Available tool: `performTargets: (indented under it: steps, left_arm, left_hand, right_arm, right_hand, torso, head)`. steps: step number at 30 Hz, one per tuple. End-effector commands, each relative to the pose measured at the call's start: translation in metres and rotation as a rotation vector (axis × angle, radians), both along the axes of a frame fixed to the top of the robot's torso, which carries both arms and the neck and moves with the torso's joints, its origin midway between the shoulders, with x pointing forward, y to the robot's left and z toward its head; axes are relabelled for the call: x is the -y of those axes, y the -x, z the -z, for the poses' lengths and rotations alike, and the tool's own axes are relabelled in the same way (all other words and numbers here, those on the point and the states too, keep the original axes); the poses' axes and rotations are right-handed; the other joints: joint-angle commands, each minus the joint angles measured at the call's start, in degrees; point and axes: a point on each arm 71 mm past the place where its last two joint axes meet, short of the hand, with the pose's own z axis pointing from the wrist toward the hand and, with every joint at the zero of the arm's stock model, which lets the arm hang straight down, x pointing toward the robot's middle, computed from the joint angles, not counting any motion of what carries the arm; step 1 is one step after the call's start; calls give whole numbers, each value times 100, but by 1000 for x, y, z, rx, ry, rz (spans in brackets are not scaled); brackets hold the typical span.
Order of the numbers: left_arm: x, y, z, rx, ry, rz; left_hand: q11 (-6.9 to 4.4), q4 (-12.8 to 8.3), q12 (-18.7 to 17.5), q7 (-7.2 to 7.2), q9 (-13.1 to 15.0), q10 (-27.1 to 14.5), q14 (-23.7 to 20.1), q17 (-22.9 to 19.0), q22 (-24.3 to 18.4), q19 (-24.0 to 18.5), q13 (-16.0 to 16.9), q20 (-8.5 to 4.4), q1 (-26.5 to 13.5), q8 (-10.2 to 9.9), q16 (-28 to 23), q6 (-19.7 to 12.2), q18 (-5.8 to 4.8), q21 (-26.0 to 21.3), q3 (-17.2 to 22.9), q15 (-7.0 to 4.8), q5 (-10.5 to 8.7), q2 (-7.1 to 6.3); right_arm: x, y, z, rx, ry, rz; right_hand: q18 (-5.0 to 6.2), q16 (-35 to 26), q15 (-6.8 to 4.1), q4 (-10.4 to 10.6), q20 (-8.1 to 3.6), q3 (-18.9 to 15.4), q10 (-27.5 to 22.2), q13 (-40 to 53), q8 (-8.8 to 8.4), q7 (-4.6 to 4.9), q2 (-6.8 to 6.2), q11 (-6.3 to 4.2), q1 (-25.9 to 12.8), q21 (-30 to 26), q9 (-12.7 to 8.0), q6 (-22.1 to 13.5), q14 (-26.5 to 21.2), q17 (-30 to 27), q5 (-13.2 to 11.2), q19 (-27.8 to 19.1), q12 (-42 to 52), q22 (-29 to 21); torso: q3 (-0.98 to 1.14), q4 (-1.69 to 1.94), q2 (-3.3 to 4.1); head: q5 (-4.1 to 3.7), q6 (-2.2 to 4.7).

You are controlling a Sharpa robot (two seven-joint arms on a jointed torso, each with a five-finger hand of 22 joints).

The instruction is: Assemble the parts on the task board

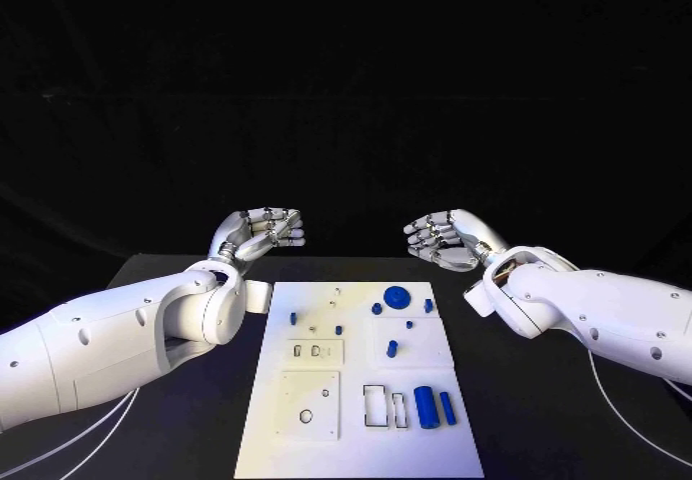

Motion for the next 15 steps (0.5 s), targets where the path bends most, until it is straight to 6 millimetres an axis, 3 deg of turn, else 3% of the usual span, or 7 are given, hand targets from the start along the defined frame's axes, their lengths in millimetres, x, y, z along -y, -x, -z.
performTargets:
  steps: [1,3,4,7,10,14,15]
  left_arm:
    - [8,7,-6,-3,6,99]
    - [10,12,-9,-7,13,116]
    - [11,15,-10,-8,16,124]
    - [12,20,-14,-11,23,139]
    - [12,23,-16,-13,24,141]
    - [10,24,-21,-8,19,128]
    - [9,24,-22,-5,18,125]
  left_hand:
    - [-13,-5,-41,114,-6,65,56,26,-7,54,-3,-4,44,17,38,47,33,29,37,-14,-34,-40]
    - [-6,3,-62,128,-11,62,66,36,-7,69,-8,-10,27,7,36,44,32,37,43,-14,-38,-50]
    - [0,6,-77,135,-15,54,67,41,-8,75,-11,-11,19,-2,32,37,30,40,47,-12,-40,-56]
    - [21,9,-134,156,-29,15,55,54,-12,86,-18,-13,-2,-36,8,8,24,44,59,1,-46,-75]
    - [36,10,-174,177,-40,-14,50,64,-17,91,-20,-12,-19,-61,-7,-15,22,46,65,10,-48,-89]
    - [60,8,-220,207,-53,-50,48,78,-22,97,-20,-8,-38,-93,-22,-47,19,48,65,23,-50,-109]
    - [62,7,-225,210,-54,-54,48,80,-22,97,-20,-7,-40,-97,-24,-51,19,49,66,24,-49,-110]
  right_arm:
    - [-10,0,0,19,272,-76]
    - [-13,1,-2,34,349,-80]
    - [-15,1,-3,42,382,-81]
    - [-20,2,-6,75,456,-85]
    - [-26,5,-8,109,508,-99]
    - [-35,9,-9,138,569,-131]
    - [-37,10,-9,144,583,-139]
  right_hand:
    - [70,516,-333,18,-304,-179,720,87,53,107,-362,-221,-204,719,32,530,1103,520,378,708,-50,358]
    - [66,723,-433,29,-405,-202,940,142,124,30,-429,-305,-194,950,82,728,1294,751,606,842,6,496]
    - [63,900,-499,41,-481,-202,1056,172,138,-13,-442,-377,-179,1151,118,810,1449,951,615,943,18,621]
    - [60,1214,-621,32,-600,-189,1263,234,151,-100,-462,-451,-127,1505,172,932,1685,1291,584,1063,47,852]
    - [43,1521,-741,18,-738,-137,1544,349,173,-198,-430,-581,-68,1989,257,1137,1891,1677,569,1122,86,1192]
    - [61,1965,-820,61,-816,-108,1524,417,83,-225,-462,-607,-106,2471,308,1141,2283,2110,390,1249,-22,1532]
    - [73,2199,-853,122,-839,-102,1531,439,-1,-239,-455,-623,-165,2631,299,1036,2577,2262,167,1400,-39,1629]
  torso:
    - [-14,8,140]
    - [-33,15,171]
    - [-43,22,189]
    - [-61,39,238]
    - [-69,56,295]
    - [-82,71,371]
    - [-86,76,390]
  head:
    - [-18,-5]
    - [-38,-8]
    - [-46,-5]
    - [-45,-25]
    - [-42,-53]
    - [-46,-45]
    - [-47,-49]
